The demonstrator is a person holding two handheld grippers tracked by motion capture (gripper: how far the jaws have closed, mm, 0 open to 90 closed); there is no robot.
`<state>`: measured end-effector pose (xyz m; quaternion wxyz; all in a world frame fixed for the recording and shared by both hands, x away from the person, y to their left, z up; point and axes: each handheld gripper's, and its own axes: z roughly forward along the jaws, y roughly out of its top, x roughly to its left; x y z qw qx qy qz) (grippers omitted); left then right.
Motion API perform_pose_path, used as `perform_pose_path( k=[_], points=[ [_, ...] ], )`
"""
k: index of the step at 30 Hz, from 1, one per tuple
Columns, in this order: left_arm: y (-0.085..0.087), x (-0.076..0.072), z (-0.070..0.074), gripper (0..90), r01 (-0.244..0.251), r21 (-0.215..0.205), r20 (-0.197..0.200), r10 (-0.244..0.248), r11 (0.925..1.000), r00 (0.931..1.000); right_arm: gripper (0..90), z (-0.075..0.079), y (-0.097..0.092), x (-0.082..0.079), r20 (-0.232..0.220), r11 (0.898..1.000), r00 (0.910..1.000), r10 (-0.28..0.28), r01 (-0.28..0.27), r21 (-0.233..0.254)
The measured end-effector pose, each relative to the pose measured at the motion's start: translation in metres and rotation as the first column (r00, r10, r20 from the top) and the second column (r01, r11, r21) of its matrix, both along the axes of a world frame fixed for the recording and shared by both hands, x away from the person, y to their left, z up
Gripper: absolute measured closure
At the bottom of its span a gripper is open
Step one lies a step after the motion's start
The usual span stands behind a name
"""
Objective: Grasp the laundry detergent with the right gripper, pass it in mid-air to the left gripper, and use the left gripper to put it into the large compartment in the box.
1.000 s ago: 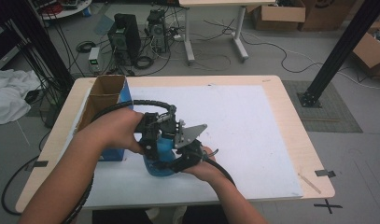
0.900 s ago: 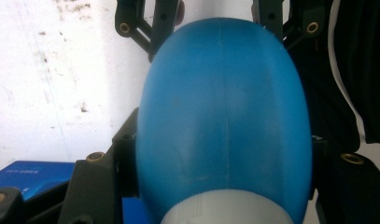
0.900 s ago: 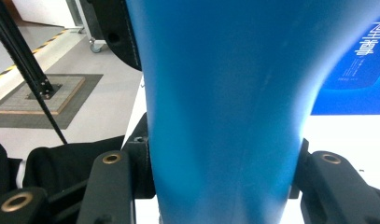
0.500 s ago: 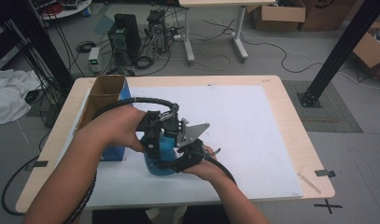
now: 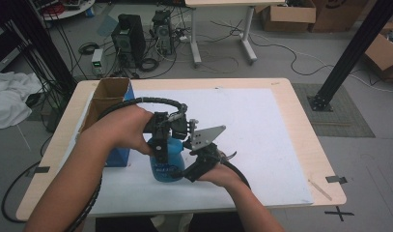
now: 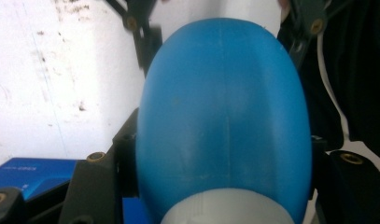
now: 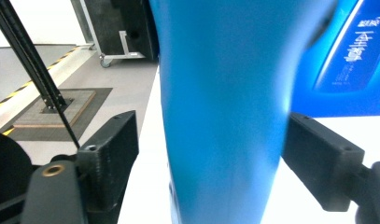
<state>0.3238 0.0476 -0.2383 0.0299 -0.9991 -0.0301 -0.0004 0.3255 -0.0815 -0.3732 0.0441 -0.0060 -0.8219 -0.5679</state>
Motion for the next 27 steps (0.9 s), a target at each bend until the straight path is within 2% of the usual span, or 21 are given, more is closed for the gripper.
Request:
perform_pose_path(
  k=[2,6,8,11,15,18,20,22,25,27],
  points=[
    [0.002,0.002,0.003,39.5,-0.018,-0.011,-0.006,0.018,0.9998,0.9998,16.2,0.003,-0.005,0.0,0.008,1.0,1.0,0.0,0.0,-0.005],
    [0.006,0.008,0.013,39.3,-0.056,-0.003,-0.026,0.056,0.9984,0.9981,11.5,0.01,-0.017,0.001,0.026,0.999,0.9997,0.0,0.001,-0.038],
    [0.008,0.012,0.017,39.3,-0.085,0.005,-0.034,0.085,0.9964,0.9958,7.2,0.014,-0.023,0.001,0.022,0.999,0.9997,0.008,-0.007,-0.045],
    [0.013,0.018,0.025,39.2,-0.131,0.014,-0.04,0.132,0.9912,0.9904,0.1,0.017,-0.031,0.002,0.018,0.995,0.9997,0.013,-0.011,-0.1],
    [0.021,0.025,0.036,39.2,-0.188,0.006,-0.045,0.189,0.9821,0.981,0.0,0.023,-0.043,0.001,0.038,0.99,0.9993,0.003,0.002,-0.142],
    [0.028,0.031,0.045,39.1,-0.237,0.004,-0.049,0.237,0.9715,0.9703,0.0,0.029,-0.053,0.003,0.048,0.984,0.9988,-0.013,0.021,-0.175],
    [0.032,0.035,0.052,39.1,-0.278,0.008,-0.052,0.278,0.9607,0.9593,0.0,0.033,-0.06,0.005,0.05,0.979,0.9986,-0.018,0.028,-0.202],
    [0.036,0.039,0.061,39.1,-0.329,0.007,-0.054,0.329,0.9444,0.9429,0.0,0.038,-0.067,0.008,0.051,0.971,0.9983,-0.03,0.041,-0.234],
    [0.043,0.045,0.076,39.1,-0.401,-0.005,-0.058,0.401,0.9158,0.9144,0.0,0.046,-0.077,0.013,0.059,0.956,0.9972,-0.045,0.06,-0.286],
    [0.048,0.049,0.086,39.1,-0.449,-0.014,-0.066,0.448,0.8933,0.8919,0.0,0.05,-0.083,0.018,0.061,0.944,0.9963,-0.061,0.077,-0.32]
  ],
)
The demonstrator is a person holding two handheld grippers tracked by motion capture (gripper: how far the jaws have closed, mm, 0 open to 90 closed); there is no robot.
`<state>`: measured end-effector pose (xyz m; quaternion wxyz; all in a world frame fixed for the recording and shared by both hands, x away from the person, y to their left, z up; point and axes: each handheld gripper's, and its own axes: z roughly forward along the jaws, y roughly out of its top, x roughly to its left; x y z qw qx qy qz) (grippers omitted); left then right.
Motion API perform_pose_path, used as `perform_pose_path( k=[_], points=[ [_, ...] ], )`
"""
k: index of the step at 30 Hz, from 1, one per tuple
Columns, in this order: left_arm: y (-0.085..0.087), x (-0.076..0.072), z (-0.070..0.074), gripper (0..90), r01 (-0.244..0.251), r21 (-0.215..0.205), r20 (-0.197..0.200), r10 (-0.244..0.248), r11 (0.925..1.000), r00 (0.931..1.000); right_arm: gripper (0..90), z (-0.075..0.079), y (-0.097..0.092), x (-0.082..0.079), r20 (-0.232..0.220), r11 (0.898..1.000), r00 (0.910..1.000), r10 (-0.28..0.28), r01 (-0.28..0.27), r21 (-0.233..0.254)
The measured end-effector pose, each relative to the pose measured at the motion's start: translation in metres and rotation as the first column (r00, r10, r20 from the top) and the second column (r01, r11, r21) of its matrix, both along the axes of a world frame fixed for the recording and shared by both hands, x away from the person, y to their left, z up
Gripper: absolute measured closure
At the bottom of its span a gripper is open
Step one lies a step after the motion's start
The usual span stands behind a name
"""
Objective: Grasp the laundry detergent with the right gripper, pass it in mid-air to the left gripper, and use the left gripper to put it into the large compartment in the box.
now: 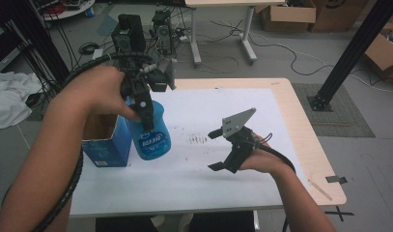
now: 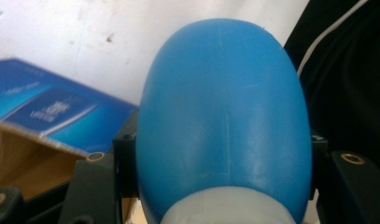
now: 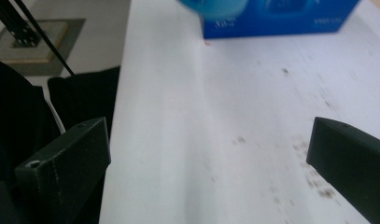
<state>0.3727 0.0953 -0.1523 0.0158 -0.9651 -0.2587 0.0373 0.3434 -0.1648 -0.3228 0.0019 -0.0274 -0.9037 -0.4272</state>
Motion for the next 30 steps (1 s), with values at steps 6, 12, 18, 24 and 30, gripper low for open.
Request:
perform_pose_path(
  k=[6,12,18,24,30],
  points=[
    [0.016,0.011,0.026,39.1,-0.181,-0.014,0.01,0.181,0.9833,0.9833,0.0,0.009,-0.012,0.012,0.011,0.989,0.9996,-0.024,0.026,-0.147],
    [0.043,0.02,0.053,39.0,-0.38,-0.005,0.01,0.38,0.9251,0.9251,0.0,0.016,-0.015,0.021,0.012,0.959,0.9996,-0.026,0.028,-0.283],
    [0.079,0.027,0.073,39.1,-0.583,-0.001,0.017,0.583,0.8122,0.8121,0.0,0.017,-0.015,0.023,0.02,0.932,0.9997,-0.016,0.022,-0.361],
    [0.114,0.029,0.086,39.1,-0.748,-0.017,0.058,0.747,0.6636,0.6618,0.0,0.019,-0.02,0.024,0.019,0.919,0.9996,-0.02,0.026,-0.392],
    [0.129,0.031,0.085,39.2,-0.803,-0.007,0.091,0.801,0.5953,0.5924,0.0,0.021,-0.023,0.026,0.023,0.912,0.9993,-0.028,0.035,-0.408]
  ],
)
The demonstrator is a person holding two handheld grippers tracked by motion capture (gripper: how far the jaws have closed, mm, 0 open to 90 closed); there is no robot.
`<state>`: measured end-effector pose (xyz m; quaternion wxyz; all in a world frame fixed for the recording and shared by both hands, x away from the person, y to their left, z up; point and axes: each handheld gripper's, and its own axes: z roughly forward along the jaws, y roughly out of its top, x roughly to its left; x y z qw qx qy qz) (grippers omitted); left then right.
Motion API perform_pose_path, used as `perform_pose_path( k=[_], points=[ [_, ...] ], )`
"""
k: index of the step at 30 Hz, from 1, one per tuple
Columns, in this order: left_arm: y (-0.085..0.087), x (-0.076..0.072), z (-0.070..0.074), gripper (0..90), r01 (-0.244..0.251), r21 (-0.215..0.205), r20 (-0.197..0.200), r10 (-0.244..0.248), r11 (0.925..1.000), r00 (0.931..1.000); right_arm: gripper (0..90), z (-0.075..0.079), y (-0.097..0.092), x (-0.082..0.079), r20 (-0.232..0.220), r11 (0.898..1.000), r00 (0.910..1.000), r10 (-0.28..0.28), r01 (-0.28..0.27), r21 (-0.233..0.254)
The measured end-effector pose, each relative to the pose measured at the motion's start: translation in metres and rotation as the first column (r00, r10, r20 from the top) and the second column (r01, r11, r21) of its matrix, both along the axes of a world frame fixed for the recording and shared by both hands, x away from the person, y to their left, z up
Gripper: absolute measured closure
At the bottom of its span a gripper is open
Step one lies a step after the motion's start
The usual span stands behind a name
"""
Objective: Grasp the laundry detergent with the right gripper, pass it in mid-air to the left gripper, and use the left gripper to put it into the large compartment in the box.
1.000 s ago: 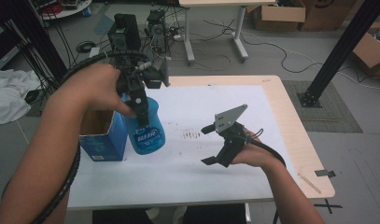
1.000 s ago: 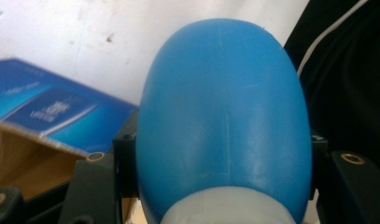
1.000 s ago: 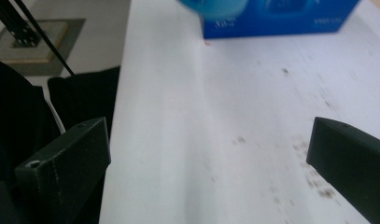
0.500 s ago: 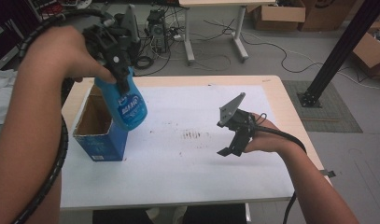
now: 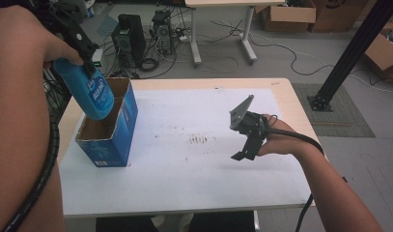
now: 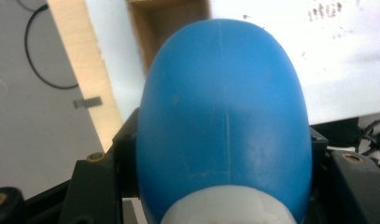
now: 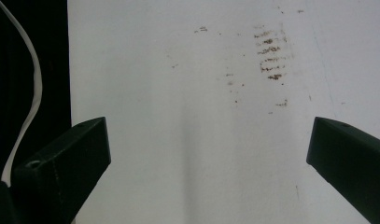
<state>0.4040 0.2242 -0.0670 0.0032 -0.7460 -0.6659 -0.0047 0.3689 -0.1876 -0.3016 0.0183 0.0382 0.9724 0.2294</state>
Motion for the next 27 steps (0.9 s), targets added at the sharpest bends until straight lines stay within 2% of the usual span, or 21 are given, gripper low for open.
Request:
perform_pose_path(
  k=[4,7,12,14,17,27],
  points=[
    [0.003,0.003,-0.01,39.2,-0.02,0.016,-0.002,0.02,0.9997,0.9998,0.0,0.002,0.0,0.0,0.002,1.0,1.0,-0.001,0.001,-0.011],
    [0.006,0.006,-0.023,39.2,-0.025,0.017,-0.005,0.026,0.9995,0.9997,0.0,0.002,0.0,-0.001,0.006,1.0,1.0,-0.001,0.001,-0.013],
    [0.01,0.012,-0.053,39.2,-0.023,-0.001,-0.025,0.023,0.9997,0.9994,0.0,0.001,-0.002,-0.001,0.002,1.0,1.0,-0.003,0.003,-0.017],
    [0.01,0.014,-0.066,39.2,-0.012,0.003,-0.022,0.012,0.9999,0.9997,0.0,0.0,-0.002,0.0,0.002,1.0,1.0,-0.006,0.006,-0.014],
    [0.012,0.017,-0.087,39.1,-0.023,0.014,-0.035,0.024,0.9996,0.9991,0.0,-0.001,-0.002,-0.001,-0.003,1.0,1.0,-0.006,0.006,-0.017],
    [0.019,0.02,-0.147,39.2,-0.032,0.006,-0.057,0.033,0.9995,0.9978,0.0,-0.001,-0.004,-0.001,-0.003,1.0,0.9999,-0.01,0.01,-0.012]
  ],
)
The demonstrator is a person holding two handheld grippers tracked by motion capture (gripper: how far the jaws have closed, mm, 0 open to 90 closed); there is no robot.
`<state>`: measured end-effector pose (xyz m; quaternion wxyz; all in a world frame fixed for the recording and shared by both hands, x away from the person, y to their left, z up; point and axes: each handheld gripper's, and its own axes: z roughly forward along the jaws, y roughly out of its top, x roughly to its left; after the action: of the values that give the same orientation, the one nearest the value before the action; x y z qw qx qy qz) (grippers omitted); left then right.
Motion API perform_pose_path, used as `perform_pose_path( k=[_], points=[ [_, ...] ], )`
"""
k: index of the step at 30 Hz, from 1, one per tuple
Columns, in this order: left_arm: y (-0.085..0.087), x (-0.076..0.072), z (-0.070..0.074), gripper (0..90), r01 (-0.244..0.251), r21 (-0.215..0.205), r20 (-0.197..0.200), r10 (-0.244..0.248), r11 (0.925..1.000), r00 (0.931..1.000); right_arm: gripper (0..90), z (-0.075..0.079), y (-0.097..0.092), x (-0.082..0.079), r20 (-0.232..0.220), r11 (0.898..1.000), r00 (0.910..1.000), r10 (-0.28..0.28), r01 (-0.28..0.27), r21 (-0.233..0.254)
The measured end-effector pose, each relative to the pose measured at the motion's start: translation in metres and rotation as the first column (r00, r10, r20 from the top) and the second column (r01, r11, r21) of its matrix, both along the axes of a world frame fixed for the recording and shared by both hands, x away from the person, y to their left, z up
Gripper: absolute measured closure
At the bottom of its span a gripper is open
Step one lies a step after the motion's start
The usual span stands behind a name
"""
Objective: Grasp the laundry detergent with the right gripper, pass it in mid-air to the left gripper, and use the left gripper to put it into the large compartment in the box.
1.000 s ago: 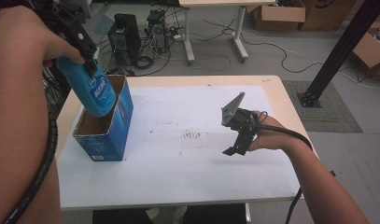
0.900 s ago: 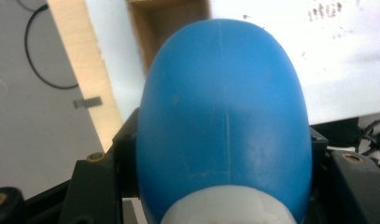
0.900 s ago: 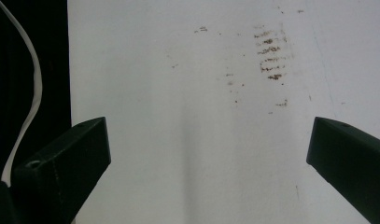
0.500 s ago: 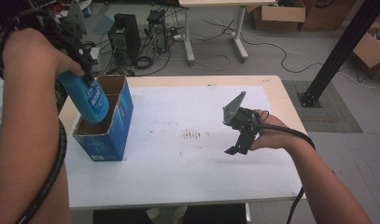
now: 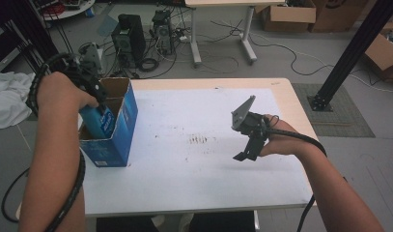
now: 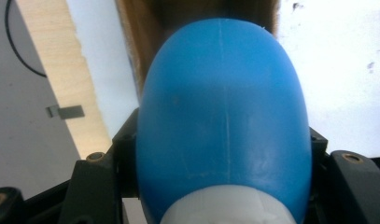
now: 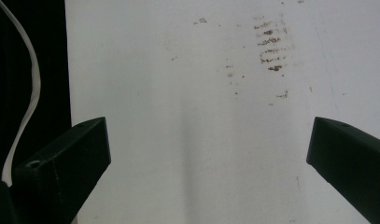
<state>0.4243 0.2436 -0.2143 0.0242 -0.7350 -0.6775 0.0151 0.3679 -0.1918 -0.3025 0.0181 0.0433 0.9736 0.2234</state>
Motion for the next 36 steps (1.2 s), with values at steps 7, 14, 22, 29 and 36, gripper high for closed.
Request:
perform_pose_path(
  k=[7,14,22,29,36],
  points=[
    [0.003,0.003,-0.031,39.2,0.003,0.008,0.018,-0.003,1.0,0.9998,0.0,0.001,0.001,-0.001,0.0,1.0,1.0,-0.002,0.002,0.002],
    [0.005,0.007,-0.052,39.1,-0.005,0.005,0.01,0.005,1.0,0.9999,0.0,0.0,0.0,-0.002,0.0,1.0,1.0,-0.007,0.008,0.004],
    [0.004,0.01,-0.066,39.1,0.004,-0.001,0.009,-0.004,1.0,1.0,0.0,-0.003,-0.003,0.0,-0.016,1.0,0.9997,-0.017,0.017,-0.014],
    [0.005,0.01,-0.075,39.1,0.005,-0.003,0.016,-0.005,1.0,0.9999,0.0,-0.006,-0.005,0.001,-0.023,1.0,0.9995,-0.021,0.02,-0.023],
    [0.003,0.011,-0.076,38.7,0.011,0.006,0.025,-0.011,0.9999,0.9996,0.0,-0.005,-0.003,0.001,-0.024,0.999,0.9995,-0.021,0.02,-0.028]
  ],
)
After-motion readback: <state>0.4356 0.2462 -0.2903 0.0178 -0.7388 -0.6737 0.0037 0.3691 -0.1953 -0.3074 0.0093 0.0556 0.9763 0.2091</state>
